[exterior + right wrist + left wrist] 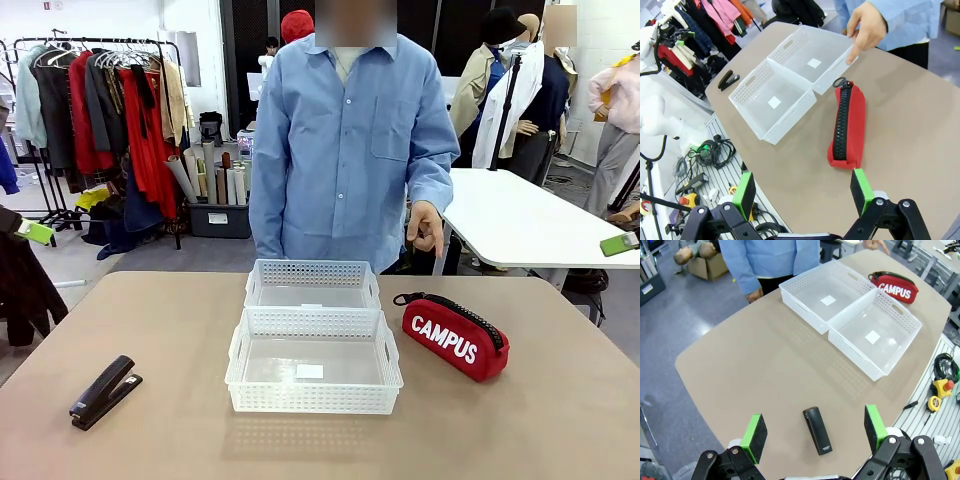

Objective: Distribute items into two baskets.
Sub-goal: Pick up the Pencil pouch that the person points to.

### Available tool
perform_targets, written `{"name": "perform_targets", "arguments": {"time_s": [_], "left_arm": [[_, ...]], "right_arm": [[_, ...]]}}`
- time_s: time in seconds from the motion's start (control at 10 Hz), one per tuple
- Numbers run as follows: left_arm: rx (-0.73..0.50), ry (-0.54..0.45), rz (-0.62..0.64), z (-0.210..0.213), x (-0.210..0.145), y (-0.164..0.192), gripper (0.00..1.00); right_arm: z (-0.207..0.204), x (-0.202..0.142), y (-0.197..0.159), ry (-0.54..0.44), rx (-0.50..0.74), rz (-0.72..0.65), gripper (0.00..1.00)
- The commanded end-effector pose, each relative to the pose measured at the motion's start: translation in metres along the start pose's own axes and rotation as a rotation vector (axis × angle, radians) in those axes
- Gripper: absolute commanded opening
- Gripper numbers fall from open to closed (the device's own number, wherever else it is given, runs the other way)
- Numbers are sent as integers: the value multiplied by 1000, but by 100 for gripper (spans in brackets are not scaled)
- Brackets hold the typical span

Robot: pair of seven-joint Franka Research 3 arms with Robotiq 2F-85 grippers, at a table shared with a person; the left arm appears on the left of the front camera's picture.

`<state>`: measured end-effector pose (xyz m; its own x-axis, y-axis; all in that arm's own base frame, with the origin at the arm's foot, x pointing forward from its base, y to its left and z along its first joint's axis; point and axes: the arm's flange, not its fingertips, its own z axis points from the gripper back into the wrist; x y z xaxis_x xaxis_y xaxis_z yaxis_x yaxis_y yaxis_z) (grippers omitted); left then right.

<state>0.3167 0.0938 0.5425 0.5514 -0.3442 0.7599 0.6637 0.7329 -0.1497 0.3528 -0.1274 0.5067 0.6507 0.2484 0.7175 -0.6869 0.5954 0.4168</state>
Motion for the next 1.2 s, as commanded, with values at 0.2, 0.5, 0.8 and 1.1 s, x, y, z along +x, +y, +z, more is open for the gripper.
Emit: {"name": "perform_targets", "arguments": {"time_s": [0.2,0.5,0.8,1.1], "left_arm": [[-13,-11,-1,-1,0,1,100],[-13,-11,-1,-1,0,1,100],[-13,-11,-1,-1,0,1,100],[-13,-11,-1,-1,0,1,100]], "right_arm": [[0,1,1,-10,7,3,100],[0,1,1,-10,7,3,100],[0,0,0,0,0,-1,100],[-31,51,10,112,-22,46,100]]}}
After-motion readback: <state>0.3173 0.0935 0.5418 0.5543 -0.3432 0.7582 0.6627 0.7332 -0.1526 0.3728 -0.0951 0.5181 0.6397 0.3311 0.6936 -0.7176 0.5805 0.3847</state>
